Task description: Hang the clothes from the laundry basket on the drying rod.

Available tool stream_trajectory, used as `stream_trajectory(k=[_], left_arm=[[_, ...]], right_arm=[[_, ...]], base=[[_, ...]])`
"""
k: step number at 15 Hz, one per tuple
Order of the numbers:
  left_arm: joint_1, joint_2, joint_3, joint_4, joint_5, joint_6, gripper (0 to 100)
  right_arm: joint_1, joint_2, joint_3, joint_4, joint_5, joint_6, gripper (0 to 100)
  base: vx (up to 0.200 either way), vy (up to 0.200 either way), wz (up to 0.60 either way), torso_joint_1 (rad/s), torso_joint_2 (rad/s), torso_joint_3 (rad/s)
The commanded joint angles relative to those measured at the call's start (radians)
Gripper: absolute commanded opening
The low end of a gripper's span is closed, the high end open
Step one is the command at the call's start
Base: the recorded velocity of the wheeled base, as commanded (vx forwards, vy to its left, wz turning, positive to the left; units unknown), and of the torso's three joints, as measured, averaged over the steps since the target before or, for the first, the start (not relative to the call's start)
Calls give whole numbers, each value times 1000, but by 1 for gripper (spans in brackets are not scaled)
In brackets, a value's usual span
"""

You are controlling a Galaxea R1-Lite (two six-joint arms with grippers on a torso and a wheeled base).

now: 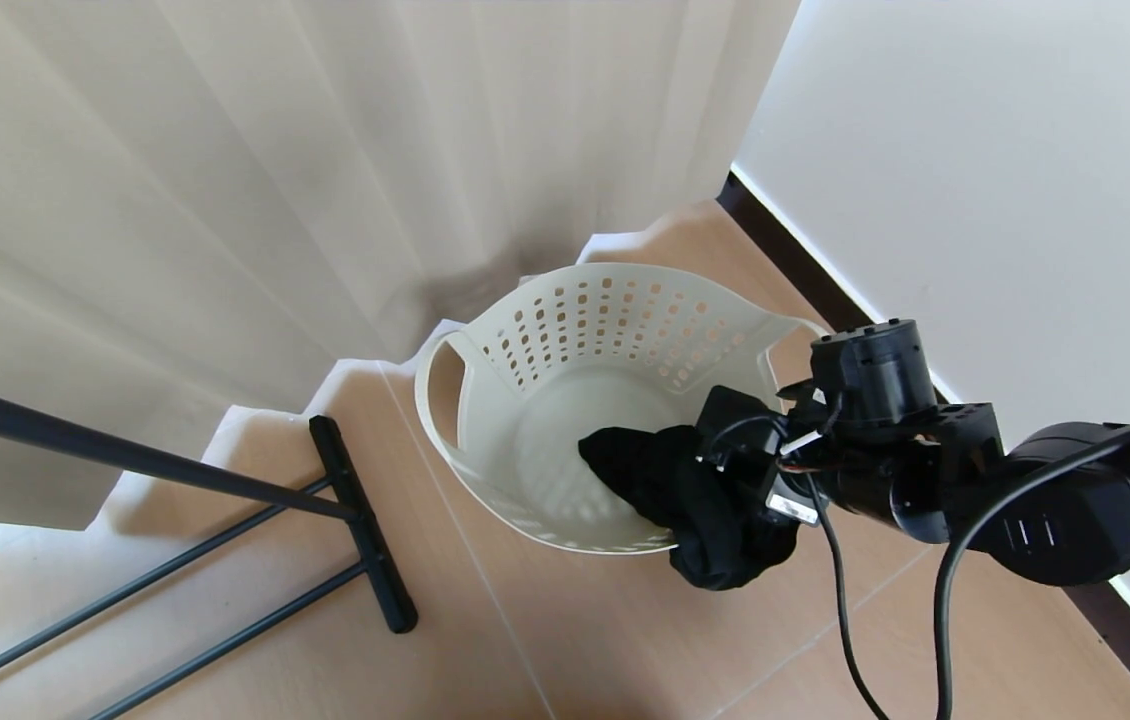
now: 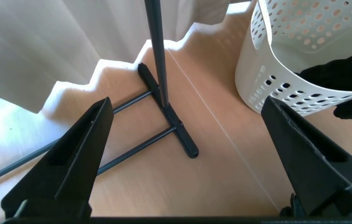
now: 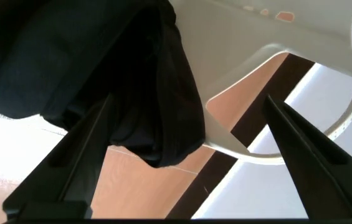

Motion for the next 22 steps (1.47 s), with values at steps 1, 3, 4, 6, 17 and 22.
stream_trajectory(k=[1,3,4,6,17,22], left_arm=[[0,1,0,-1,1,0,100],[0,1,0,-1,2,0,100],[0,1,0,-1,2,0,100],[0,1,0,-1,2,0,100],[0,1,0,-1,2,0,100],[0,1,0,-1,2,0,100]], right_arm=[[0,33,-6,-22,0,4,100],[-3,70,-12,-68,-2,6,100],[-6,88,-16,-88,-5,6,100],[-29,105,-18,-111,-35,6,100],[-44,180,-89,-161,-25,46,100],[-44,191,-109,-163,70,73,100]], base=[[0,0,0,0,0,0],[0,0,0,0,0,0],[0,0,0,0,0,0],[0,0,0,0,0,0],[0,0,0,0,0,0],[0,0,0,0,0,0]])
